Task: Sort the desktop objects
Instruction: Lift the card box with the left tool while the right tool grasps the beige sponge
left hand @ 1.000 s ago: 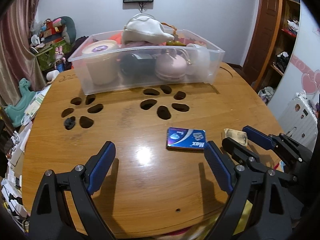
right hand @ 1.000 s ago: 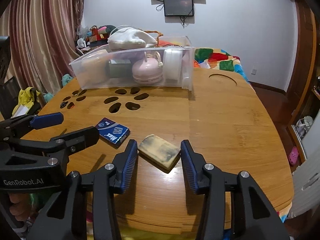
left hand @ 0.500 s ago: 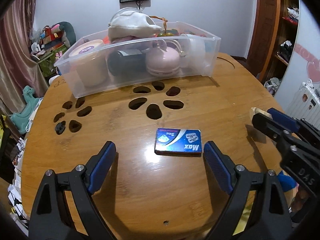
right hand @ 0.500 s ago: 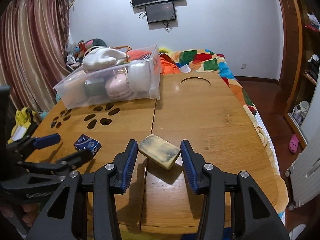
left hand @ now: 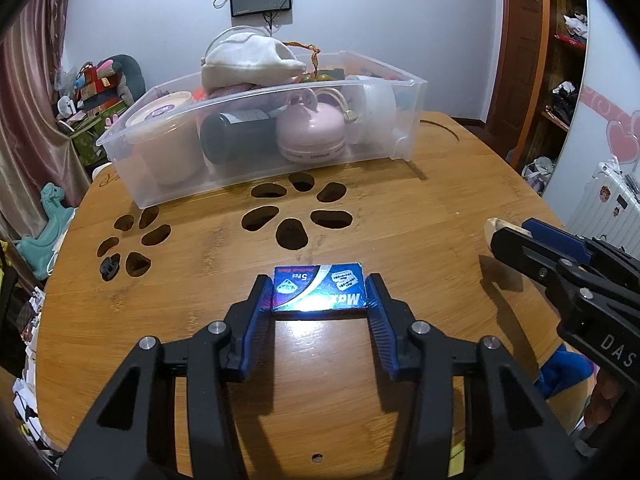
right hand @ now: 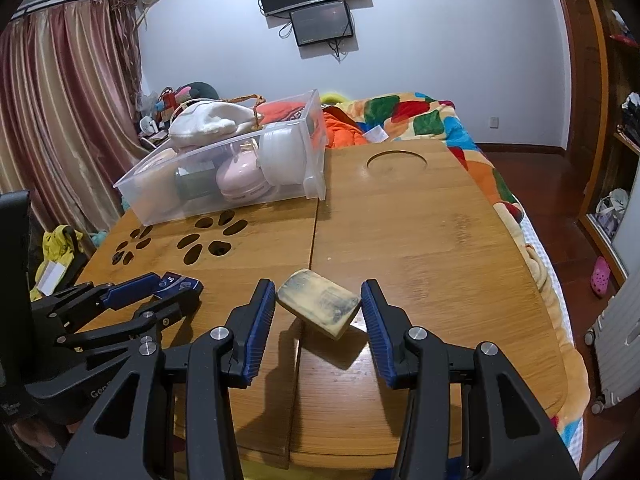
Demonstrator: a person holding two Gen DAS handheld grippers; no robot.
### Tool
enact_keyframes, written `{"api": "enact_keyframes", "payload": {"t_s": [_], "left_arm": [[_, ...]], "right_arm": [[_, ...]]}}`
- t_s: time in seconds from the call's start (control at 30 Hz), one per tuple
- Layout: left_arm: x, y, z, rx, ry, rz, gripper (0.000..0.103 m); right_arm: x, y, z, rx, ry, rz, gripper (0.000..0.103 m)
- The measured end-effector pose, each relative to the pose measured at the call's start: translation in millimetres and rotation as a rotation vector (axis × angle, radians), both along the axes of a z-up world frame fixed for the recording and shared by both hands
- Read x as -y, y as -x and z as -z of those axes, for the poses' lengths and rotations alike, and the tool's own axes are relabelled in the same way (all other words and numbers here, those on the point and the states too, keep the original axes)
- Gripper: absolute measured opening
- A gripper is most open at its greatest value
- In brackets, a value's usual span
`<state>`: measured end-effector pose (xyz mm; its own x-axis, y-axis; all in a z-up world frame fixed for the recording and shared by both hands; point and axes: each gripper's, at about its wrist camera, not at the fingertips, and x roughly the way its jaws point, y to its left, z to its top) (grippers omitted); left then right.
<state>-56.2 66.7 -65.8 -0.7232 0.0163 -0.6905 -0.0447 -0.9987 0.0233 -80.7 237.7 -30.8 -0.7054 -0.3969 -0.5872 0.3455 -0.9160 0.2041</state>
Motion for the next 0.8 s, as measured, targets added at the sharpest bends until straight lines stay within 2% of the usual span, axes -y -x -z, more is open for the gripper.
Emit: {"api": "enact_keyframes", "payload": {"t_s": [0.17, 0.47, 0.8], "left_arm": [[6.3, -0.2, -3.0, -0.008, -0.021, -0.009, 0.047], [24.9, -1.4, -25.3, -0.074, -0.043, -0.024, 0.047], [55.7, 13.7, -51.0, -0.124, -0.105, -0.055, 0.047]], "right_arm": [[6.1, 0.5, -3.3, -0.004, -0.007, -0.013, 0.041], [17.6, 4.7, -16.2, -0.018, -0.013, -0.033, 0.041], [34.6, 25.0, -44.1, -0.072, -0.042, -0.061, 0.041]]}}
